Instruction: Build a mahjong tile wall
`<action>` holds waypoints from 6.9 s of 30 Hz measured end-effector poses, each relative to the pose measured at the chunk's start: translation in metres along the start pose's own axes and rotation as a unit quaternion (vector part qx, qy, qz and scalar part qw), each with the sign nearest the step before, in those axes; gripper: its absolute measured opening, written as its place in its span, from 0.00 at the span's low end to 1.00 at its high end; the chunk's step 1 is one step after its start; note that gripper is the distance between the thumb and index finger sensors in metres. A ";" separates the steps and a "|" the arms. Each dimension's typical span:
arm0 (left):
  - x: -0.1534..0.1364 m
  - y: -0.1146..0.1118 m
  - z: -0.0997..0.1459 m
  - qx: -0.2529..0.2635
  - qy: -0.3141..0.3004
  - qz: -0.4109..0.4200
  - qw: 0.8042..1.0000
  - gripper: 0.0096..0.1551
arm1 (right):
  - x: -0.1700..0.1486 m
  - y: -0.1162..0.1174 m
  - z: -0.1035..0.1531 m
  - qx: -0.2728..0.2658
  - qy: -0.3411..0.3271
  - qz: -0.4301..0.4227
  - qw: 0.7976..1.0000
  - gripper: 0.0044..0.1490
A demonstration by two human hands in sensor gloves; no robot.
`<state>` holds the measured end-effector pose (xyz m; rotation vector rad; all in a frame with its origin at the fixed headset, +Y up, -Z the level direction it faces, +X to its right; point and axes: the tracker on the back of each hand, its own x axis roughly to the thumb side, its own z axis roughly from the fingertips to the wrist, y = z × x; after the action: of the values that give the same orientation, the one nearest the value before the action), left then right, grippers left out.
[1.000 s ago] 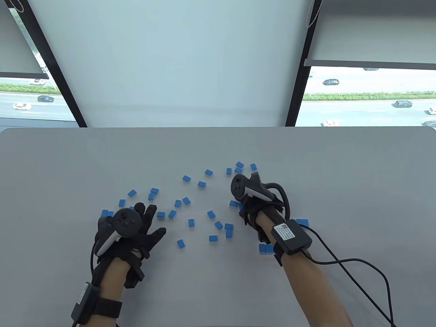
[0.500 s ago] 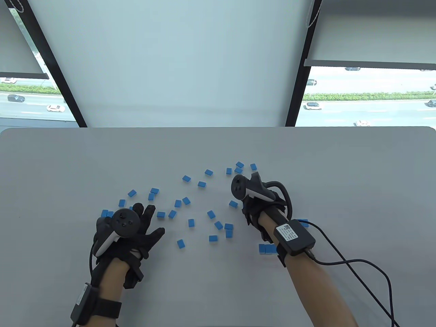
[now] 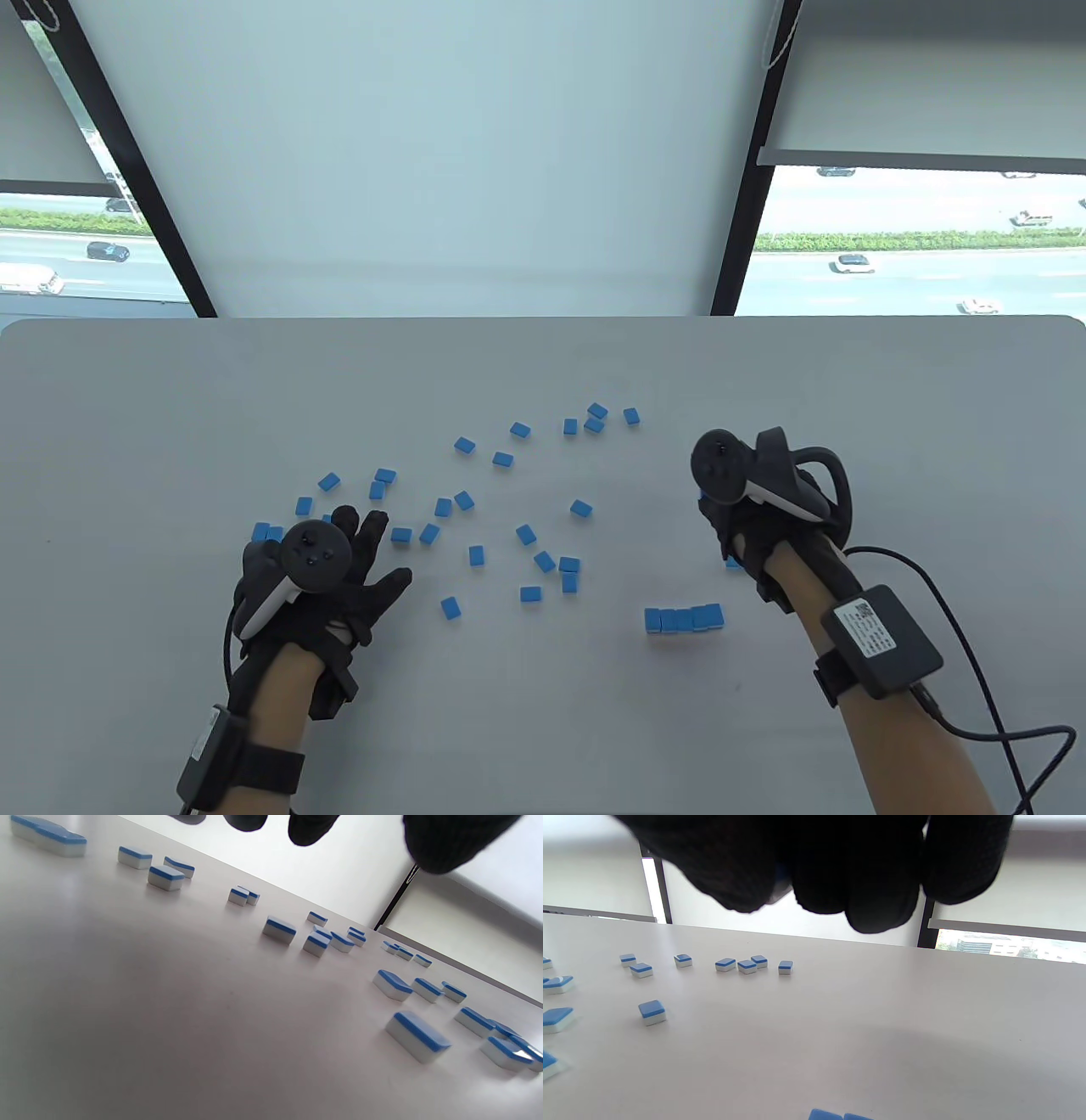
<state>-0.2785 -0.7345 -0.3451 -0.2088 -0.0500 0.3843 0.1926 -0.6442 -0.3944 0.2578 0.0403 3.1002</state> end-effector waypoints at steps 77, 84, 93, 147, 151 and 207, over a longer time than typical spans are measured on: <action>0.002 -0.004 -0.002 -0.011 0.001 -0.005 1.000 0.51 | 0.123 0.092 -0.111 0.165 -0.070 0.044 0.983 0.45; 0.003 -0.004 -0.002 -0.009 0.000 -0.004 1.000 0.50 | 0.128 0.104 -0.109 0.170 -0.083 0.034 0.981 0.41; 0.004 -0.005 -0.001 -0.009 -0.003 -0.008 1.000 0.50 | 0.145 0.105 -0.101 0.151 -0.096 0.064 0.982 0.36; 0.003 -0.004 -0.001 -0.003 -0.002 -0.010 1.000 0.50 | -0.090 0.107 0.019 0.072 0.134 -0.027 0.988 0.35; 0.003 -0.004 0.000 -0.003 -0.001 -0.010 1.000 0.50 | -0.088 0.108 0.018 0.075 0.132 -0.018 0.988 0.35; -0.012 0.001 -0.002 0.003 0.024 0.020 1.000 0.51 | 0.059 0.106 -0.220 0.118 0.095 0.045 0.987 0.37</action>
<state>-0.2896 -0.7384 -0.3475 -0.2133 0.0022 0.4196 0.0949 -0.7536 -0.5981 -0.0334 0.4129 3.1967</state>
